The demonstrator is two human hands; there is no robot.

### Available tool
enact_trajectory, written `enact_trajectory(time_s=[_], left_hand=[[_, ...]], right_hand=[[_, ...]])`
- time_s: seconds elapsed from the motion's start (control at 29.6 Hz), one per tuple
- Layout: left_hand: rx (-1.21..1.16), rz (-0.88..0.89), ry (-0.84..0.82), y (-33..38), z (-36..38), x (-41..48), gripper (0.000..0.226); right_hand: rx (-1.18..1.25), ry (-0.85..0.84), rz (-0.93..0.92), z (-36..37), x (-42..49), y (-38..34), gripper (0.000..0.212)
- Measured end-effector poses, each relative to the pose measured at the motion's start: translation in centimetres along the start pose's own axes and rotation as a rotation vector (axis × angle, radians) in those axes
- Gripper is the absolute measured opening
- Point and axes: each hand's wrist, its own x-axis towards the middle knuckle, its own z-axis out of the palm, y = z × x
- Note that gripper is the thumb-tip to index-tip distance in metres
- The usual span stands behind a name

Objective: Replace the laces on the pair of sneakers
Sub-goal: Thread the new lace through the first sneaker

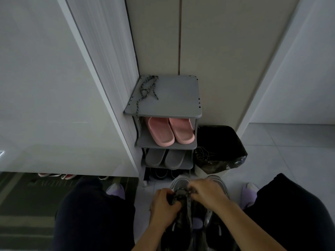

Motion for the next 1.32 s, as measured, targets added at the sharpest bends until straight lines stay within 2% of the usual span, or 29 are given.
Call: enact_trajectory(time_s=[0.07, 0.17, 0.27, 0.41, 0.47, 0.51, 0.61, 0.68, 0.74, 0.81, 0.88, 0.98, 1.01, 1.08, 1.15, 1.18, 1.25, 1.32], left_hand=[[0.027, -0.03, 0.005, 0.0, -0.1, 0.1, 0.025], [0.033, -0.093, 0.01, 0.0, 0.0, 0.2, 0.031], [0.07, -0.107, 0.044, 0.2, 0.2, 0.0, 0.032], [0.05, -0.097, 0.033, 0.3, -0.1, -0.3, 0.025], [-0.038, -0.039, 0.032, 0.3, -0.3, -0.4, 0.018], [-0.08, 0.008, 0.042, 0.3, -0.3, -0.5, 0.022], [-0.034, 0.184, 0.106, -0.1, -0.1, -0.4, 0.031], [0.085, 0.282, 0.101, -0.2, 0.2, -0.5, 0.013], [0.166, 0.326, 0.076, 0.0, 0.4, -0.6, 0.013], [0.249, 0.297, 0.017, 0.4, 0.6, -0.7, 0.02], [0.319, 0.251, -0.035, 1.1, 0.6, -0.8, 0.023], [0.304, 0.221, -0.077, 1.4, 0.9, -0.8, 0.024], [0.266, 0.199, -0.09, 1.4, 0.9, -0.8, 0.023], [0.17, 0.158, -0.105, 1.1, 1.0, -0.8, 0.023], [0.074, 0.134, -0.098, 0.9, 1.1, -0.8, 0.024], [0.027, 0.126, -0.098, 0.9, 1.0, -0.8, 0.027], [-0.029, 0.119, -0.097, 0.9, 1.1, -0.7, 0.04], [-0.036, 0.131, -0.09, 1.1, 1.0, -0.7, 0.046]], right_hand=[[0.061, 0.034, 0.044, -0.2, -0.3, 0.6, 0.012], [0.291, 0.088, 0.099, -1.4, -1.2, 2.4, 0.02], [0.424, 0.176, 0.116, -2.2, -2.1, 3.2, 0.017], [0.447, 0.072, 0.119, -1.5, -2.3, 3.1, 0.026], [0.494, 0.029, 0.136, -1.5, -2.5, 3.4, 0.022], [0.524, 0.035, 0.14, -1.6, -2.6, 3.6, 0.018], [0.48, 0.079, 0.118, -1.6, -3.0, 3.6, 0.016], [0.44, 0.075, 0.11, -1.1, -3.1, 3.1, 0.015], [0.404, 0.057, 0.096, -0.5, -3.1, 2.4, 0.011], [0.288, 0.061, 0.061, 0.0, -3.1, 1.8, 0.009], [0.19, 0.089, 0.026, 0.2, -3.2, 1.5, 0.016], [0.192, 0.099, 0.005, 0.5, -3.1, 1.4, 0.015], [0.198, 0.141, 0.032, 0.4, -3.1, 1.5, 0.013], [0.202, 0.371, 0.122, -0.5, -3.0, 2.1, 0.007], [0.337, 0.571, 0.166, -1.9, -3.1, 2.5, 0.003], [0.475, 0.547, 0.15, -2.7, -3.3, 2.5, 0.007], [0.74, 0.239, 0.069, -3.8, -3.7, 1.2, 0.017], [0.671, -0.045, 0.01, -3.2, -3.8, 0.0, 0.016]])
